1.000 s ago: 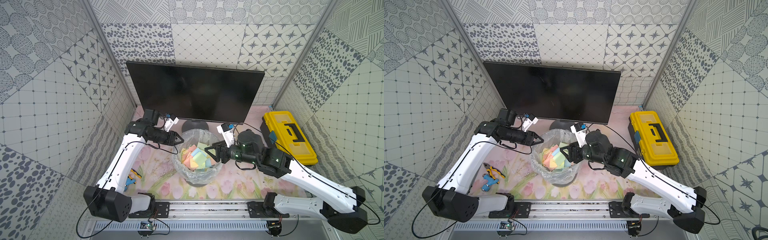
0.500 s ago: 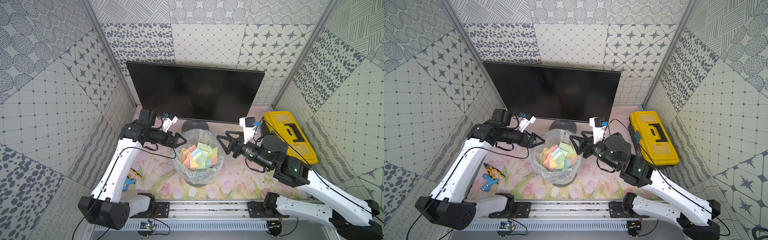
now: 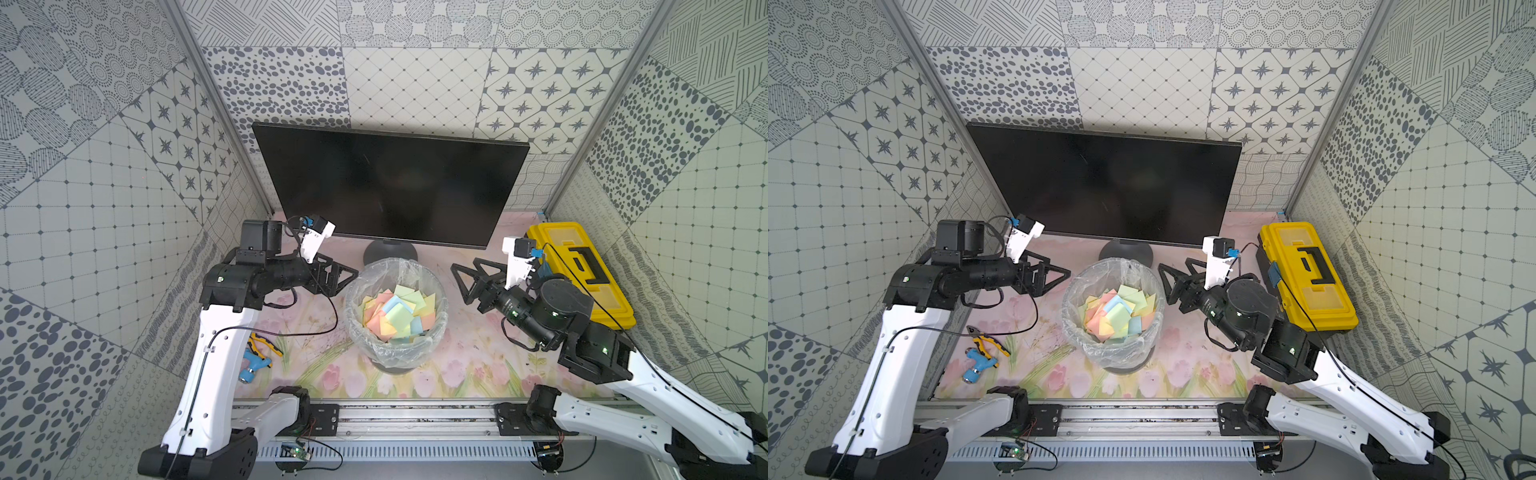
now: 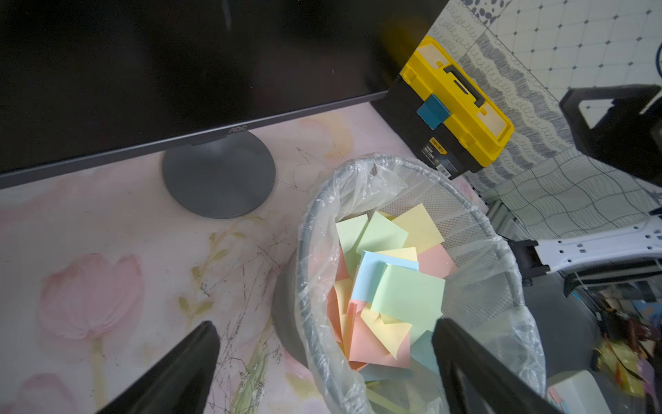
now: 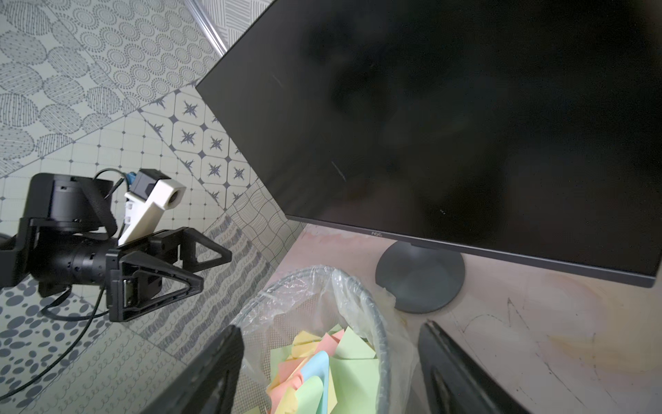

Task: Remove the sticky note from the monitor
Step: Reset both arms

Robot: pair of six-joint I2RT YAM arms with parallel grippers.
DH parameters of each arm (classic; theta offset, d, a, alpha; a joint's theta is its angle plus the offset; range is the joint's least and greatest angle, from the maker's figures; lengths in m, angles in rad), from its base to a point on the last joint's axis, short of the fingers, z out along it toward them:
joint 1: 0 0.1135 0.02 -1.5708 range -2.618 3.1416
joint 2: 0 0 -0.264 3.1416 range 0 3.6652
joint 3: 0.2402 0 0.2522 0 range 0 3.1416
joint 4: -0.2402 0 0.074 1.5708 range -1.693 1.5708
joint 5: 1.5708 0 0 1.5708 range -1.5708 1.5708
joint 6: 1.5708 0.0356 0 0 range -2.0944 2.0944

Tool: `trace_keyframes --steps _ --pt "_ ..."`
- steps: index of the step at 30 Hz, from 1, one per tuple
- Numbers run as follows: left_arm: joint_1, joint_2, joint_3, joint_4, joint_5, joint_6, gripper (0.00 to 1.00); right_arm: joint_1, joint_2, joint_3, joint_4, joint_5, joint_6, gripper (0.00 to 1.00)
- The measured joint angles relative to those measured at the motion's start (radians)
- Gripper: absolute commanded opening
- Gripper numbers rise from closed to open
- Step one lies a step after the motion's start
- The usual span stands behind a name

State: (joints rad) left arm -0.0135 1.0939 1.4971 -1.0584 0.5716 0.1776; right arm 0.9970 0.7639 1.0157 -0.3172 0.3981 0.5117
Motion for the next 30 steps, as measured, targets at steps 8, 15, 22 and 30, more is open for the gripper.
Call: trace_keyframes --steps 8,15,22,30 --pt "0.126 -0.095 -0.019 0.008 -0.153 0.006 0.98 0.0 -0.091 -0.043 -0.035 0.211 -0.014 0.8" --pt "0.245 -0.13 -0.098 0.014 -0.241 -0.012 0.99 0.0 -0.106 -0.078 -0.077 0.307 -0.023 0.84" --pt "0.272 -0.137 -0.232 0.019 -0.315 -0.027 0.99 0.0 -0.105 -0.112 -0.234 0.393 0.029 0.97" --pt "0.272 -0.154 -0.403 0.045 -0.339 -0.033 0.99 0.0 -0.116 -0.142 -0.294 0.464 0.047 0.97"
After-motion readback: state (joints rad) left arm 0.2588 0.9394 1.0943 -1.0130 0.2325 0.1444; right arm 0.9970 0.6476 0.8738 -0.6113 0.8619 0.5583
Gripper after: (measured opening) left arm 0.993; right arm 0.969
